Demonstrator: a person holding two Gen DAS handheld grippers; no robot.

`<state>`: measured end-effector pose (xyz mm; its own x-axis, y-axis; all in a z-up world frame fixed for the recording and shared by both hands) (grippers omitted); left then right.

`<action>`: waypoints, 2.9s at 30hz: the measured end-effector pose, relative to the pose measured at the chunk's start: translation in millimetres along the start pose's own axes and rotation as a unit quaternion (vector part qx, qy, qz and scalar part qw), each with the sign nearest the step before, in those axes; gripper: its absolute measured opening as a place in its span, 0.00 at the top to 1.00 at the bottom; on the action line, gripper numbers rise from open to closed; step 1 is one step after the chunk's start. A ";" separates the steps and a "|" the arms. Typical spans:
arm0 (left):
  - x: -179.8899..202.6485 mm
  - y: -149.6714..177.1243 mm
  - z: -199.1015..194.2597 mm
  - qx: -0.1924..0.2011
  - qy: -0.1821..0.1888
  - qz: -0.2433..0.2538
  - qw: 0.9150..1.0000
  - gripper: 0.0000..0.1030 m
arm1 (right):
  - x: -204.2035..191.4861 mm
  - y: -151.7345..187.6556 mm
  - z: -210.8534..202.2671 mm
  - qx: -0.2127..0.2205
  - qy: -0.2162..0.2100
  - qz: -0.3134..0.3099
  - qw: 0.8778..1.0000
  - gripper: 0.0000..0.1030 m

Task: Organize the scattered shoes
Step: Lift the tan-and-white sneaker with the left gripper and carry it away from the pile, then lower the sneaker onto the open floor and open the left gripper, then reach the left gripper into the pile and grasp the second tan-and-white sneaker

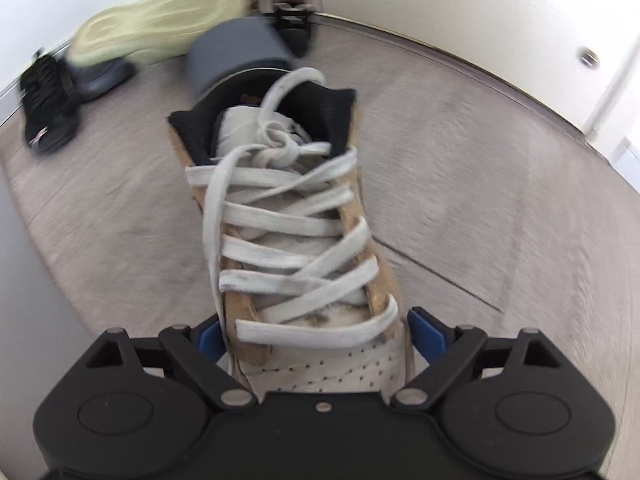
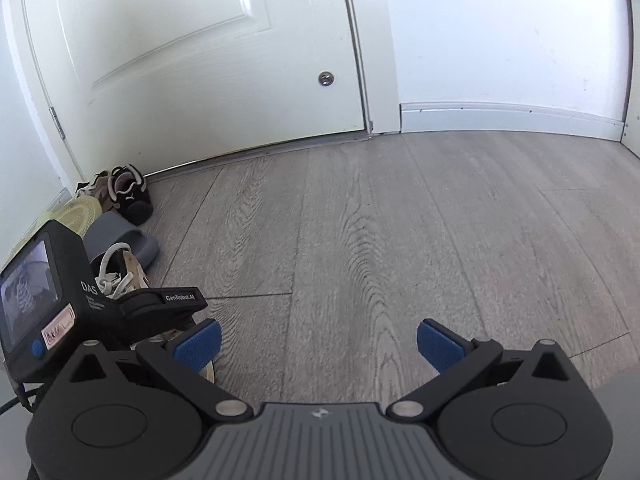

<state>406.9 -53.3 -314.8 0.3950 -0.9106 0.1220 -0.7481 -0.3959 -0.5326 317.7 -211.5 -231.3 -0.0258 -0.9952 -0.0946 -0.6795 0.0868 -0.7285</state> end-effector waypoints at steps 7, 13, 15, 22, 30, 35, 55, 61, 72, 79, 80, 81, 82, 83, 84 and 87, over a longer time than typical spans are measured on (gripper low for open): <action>54.8 15.6 -0.9 -0.008 0.079 0.056 0.995 0.06 | 54.8 -5.7 -6.9 0.013 0.048 0.045 0.998 0.00; 74.1 26.2 -6.7 -0.024 0.135 0.105 0.985 0.07 | 96.8 -5.7 -15.8 0.022 0.093 0.085 0.992 0.00; 70.3 30.6 -17.0 -0.031 0.154 0.116 0.981 0.08 | 103.8 -4.6 -19.7 0.021 0.103 0.089 0.991 0.00; 40.0 36.0 -69.5 0.007 0.157 0.155 0.975 0.08 | 84.9 3.0 -45.2 0.021 0.106 0.069 0.992 0.00; -48.2 9.4 -149.6 0.055 0.177 0.096 0.978 0.08 | 20.7 7.9 -102.9 0.033 0.076 0.037 0.996 0.00; -122.1 -8.3 -208.5 0.093 0.163 0.043 0.981 0.08 | -31.1 -3.0 -150.1 0.060 0.056 0.002 0.997 0.00; -191.7 22.3 -356.7 0.199 0.096 -0.007 0.975 0.09 | -93.5 -17.4 -237.7 0.068 -0.044 0.009 0.997 0.00; -194.5 37.5 -363.9 0.214 0.059 0.011 0.975 0.09 | -75.5 -22.3 -244.9 0.078 -0.050 0.039 0.995 0.00; -208.1 26.7 -327.3 0.203 0.040 -0.011 0.978 0.09 | -74.7 -23.9 -200.2 0.066 -0.077 0.036 0.994 0.00; -182.5 -32.4 -236.1 0.209 0.050 0.003 0.977 0.09 | -80.6 -35.2 -149.7 0.093 -0.085 -0.030 0.992 0.00; -177.7 -46.0 -223.4 0.211 0.047 0.009 0.976 0.09 | -79.9 -36.6 -141.8 0.092 -0.097 -0.035 0.990 0.00; -169.1 -71.9 -204.3 0.212 0.046 0.010 0.976 0.09 | -79.1 -40.0 -130.1 0.091 -0.112 -0.044 0.989 0.00; -161.2 -93.1 -191.5 0.208 0.055 0.009 0.977 0.09 | -78.3 -44.2 -116.5 0.090 -0.127 -0.056 0.986 0.00; -153.4 -113.8 -179.5 0.204 0.064 0.007 0.977 0.09 | -77.7 -49.2 -106.1 0.090 -0.133 -0.064 0.985 0.00; -141.9 -139.3 -166.5 0.184 0.090 0.016 0.979 0.10 | -75.9 -58.4 -95.9 0.089 -0.131 -0.067 0.985 0.00; -115.7 -192.0 -145.5 0.140 0.106 0.067 0.982 0.29 | -68.9 -93.9 -65.9 0.085 -0.128 -0.061 0.986 0.00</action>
<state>427.3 110.7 -104.8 0.1614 -0.9683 0.1908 -0.5983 -0.2498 -0.7613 335.0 -154.1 -111.7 0.2492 -0.9565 -0.1514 -0.5323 -0.0046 -0.8466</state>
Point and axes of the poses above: each gripper's, at about its wrist camera, not at the fingertips, and z roughly the way its jaws point, x to its right, y to its underside, the point moved 6 cm from there along z, roughly the way its jaws point, and after that the axes turned 5 degrees about -z, right-handed, at the moved point
